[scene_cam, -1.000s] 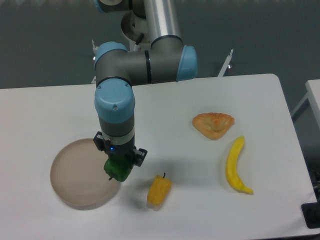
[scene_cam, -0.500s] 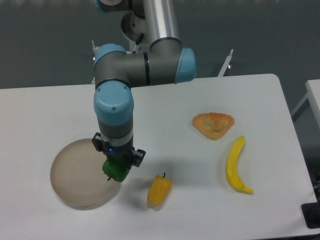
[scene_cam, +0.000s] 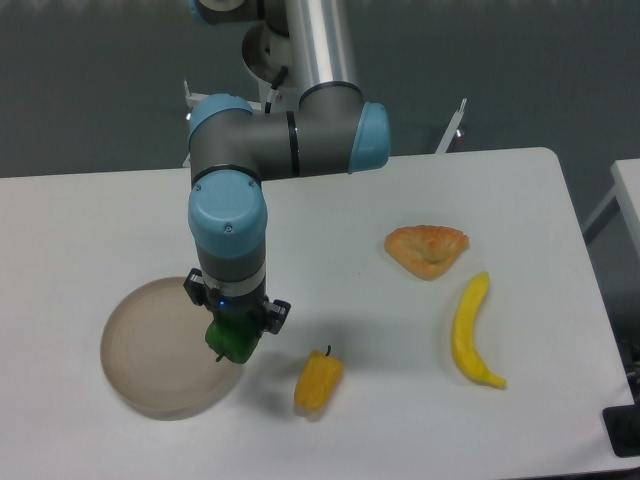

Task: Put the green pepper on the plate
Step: 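Lower the green pepper onto the plate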

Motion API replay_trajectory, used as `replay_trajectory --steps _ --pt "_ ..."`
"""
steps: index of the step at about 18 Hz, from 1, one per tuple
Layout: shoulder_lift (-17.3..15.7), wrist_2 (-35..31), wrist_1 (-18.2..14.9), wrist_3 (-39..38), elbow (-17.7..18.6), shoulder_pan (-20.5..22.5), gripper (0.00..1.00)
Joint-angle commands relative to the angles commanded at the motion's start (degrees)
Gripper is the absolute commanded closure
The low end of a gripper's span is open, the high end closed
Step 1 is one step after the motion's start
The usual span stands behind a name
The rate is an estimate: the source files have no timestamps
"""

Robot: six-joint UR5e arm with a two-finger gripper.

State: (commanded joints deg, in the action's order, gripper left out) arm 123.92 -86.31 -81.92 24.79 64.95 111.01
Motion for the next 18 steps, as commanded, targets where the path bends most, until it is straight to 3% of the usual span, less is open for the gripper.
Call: replay_trajectory --steps 14,18 --pt "4.7 3.1 0.3 -2.2 0.5 -5.0 0.51" --pt "5.6 3.6 2.5 -2.4 0.6 -5.2 0.51"
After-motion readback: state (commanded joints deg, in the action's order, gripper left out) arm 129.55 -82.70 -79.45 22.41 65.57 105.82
